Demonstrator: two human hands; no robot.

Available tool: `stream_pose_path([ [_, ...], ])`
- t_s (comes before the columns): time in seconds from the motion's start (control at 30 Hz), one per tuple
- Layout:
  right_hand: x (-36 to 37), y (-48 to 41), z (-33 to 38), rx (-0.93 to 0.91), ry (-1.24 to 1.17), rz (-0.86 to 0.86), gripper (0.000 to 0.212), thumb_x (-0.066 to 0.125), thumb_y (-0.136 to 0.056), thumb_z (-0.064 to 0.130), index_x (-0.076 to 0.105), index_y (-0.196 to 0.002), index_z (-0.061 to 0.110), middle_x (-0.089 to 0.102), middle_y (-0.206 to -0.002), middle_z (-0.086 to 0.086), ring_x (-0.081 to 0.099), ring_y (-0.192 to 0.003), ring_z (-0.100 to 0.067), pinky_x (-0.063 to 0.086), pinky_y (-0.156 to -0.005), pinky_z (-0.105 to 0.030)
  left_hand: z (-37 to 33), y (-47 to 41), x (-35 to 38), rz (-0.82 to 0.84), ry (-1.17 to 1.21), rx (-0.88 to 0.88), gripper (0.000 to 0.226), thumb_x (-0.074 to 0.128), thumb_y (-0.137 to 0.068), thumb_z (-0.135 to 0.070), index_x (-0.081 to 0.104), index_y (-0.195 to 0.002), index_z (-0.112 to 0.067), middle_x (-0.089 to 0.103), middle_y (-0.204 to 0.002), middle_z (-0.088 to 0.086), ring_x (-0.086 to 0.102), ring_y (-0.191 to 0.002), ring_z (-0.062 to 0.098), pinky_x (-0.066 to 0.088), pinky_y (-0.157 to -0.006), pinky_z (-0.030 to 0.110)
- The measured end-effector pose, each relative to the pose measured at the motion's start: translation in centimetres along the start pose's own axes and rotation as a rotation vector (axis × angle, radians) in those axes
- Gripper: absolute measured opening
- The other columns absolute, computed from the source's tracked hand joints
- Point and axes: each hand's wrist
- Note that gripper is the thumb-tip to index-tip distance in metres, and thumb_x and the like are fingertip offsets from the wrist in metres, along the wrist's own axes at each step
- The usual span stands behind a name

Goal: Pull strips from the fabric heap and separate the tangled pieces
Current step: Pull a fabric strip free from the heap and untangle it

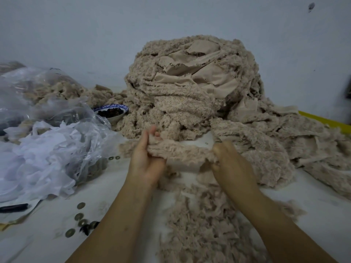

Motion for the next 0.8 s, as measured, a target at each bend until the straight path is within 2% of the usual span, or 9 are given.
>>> stream_pose_path([
  [0.1,0.1,-0.2,-1.2,0.144,0.002,0.004,0.013,0.055,-0.094,0.013,0.050,-0.105,0.015,0.044,-0.108,-0.004,0.043,-0.077,-0.020,0.024,-0.052,-0.030,0.4,0.3,0.2,-0.006,-0.103,-0.019,0.036,0.045,-0.105,-0.035,0.071,-0.115,-0.013,0.068,-0.081,0.000,0.068,-0.072,0.012,0.058,-0.068,0.031],
  [0.23,0.8,0.5,-2.0,0.008,-0.236,0.174,0.024,0.061,-0.090,0.027,0.049,-0.110,0.027,0.036,-0.120,0.007,0.039,-0.111,-0.010,0.038,-0.082,-0.024,1.1,0.8,0.4,0.060,-0.341,0.001,0.034,0.047,-0.104,-0.038,0.075,-0.115,-0.022,0.076,-0.107,-0.002,0.071,-0.101,0.013,0.058,-0.078,0.033],
  [0.3,0.6,0.8,-1.0,-0.047,-0.531,0.285,0.035,0.055,-0.088,0.041,0.045,-0.120,0.046,0.029,-0.134,0.027,0.034,-0.119,0.008,0.032,-0.088,-0.006,1.9,1.4,0.4,0.109,-0.640,0.073,0.032,0.056,-0.096,-0.047,0.076,-0.114,-0.030,0.074,-0.112,-0.003,0.065,-0.106,0.003,0.059,-0.082,0.028],
  [0.4,0.3,0.9,0.2,-0.080,-0.838,0.197,0.040,0.040,-0.083,0.058,0.046,-0.122,0.055,0.035,-0.136,0.036,0.037,-0.124,0.017,0.032,-0.090,0.002,3.7,1.6,0.1,0.122,-1.392,0.285,0.017,0.060,-0.099,-0.039,0.067,-0.108,-0.027,0.066,-0.086,-0.007,0.055,-0.078,-0.017,0.056,-0.083,0.017],
  [0.43,0.3,0.8,0.2,-0.069,-0.872,0.137,0.039,0.040,-0.084,0.062,0.049,-0.121,0.054,0.039,-0.132,0.034,0.039,-0.124,0.016,0.033,-0.091,0.001,4.0,1.7,0.4,0.183,-1.617,0.396,0.009,0.054,-0.103,-0.026,0.060,-0.109,-0.023,0.059,-0.089,-0.013,0.054,-0.080,-0.016,0.052,-0.084,0.016],
  [0.5,0.1,0.8,0.4,-0.009,-0.854,0.060,0.034,0.048,-0.084,0.072,0.050,-0.110,0.051,0.043,-0.119,0.034,0.046,-0.112,0.013,0.039,-0.084,-0.001,4.7,1.6,0.1,0.325,-1.659,0.514,0.026,0.053,-0.101,-0.009,0.057,-0.125,-0.021,0.060,-0.116,-0.007,0.058,-0.106,-0.003,0.048,-0.094,0.021],
  [0.57,0.1,0.9,0.8,0.045,-0.833,0.074,0.042,0.053,-0.078,0.079,0.050,-0.101,0.044,0.049,-0.111,0.023,0.055,-0.095,0.007,0.045,-0.072,-0.006,5.1,1.9,0.0,0.355,-1.606,0.538,0.049,0.059,-0.099,-0.012,0.043,-0.138,-0.036,0.049,-0.146,0.005,0.049,-0.131,0.021,0.043,-0.109,0.038],
  [0.67,0.8,0.8,1.2,0.101,-0.806,0.129,0.042,0.056,-0.083,0.067,0.053,-0.092,0.026,0.059,-0.085,0.007,0.056,-0.067,-0.002,0.043,-0.055,-0.013,5.3,2.2,-0.3,0.315,-1.839,0.714,0.059,0.059,-0.099,-0.020,0.035,-0.152,-0.030,0.029,-0.161,0.000,0.032,-0.143,0.022,0.034,-0.113,0.041],
  [0.8,1.1,0.3,0.4,0.362,-1.057,0.036,0.019,0.053,-0.101,0.034,0.066,-0.097,0.021,0.075,-0.091,-0.003,0.070,-0.082,-0.018,0.055,-0.076,-0.035,4.9,2.3,-0.3,0.377,-2.039,0.834,0.065,0.055,-0.091,0.003,0.040,-0.152,-0.016,0.027,-0.162,0.009,0.029,-0.145,0.032,0.034,-0.113,0.045],
])
Point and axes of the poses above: each hand's wrist, its own y-axis away from the middle knuckle, its own x-axis out of the palm, z = x × y
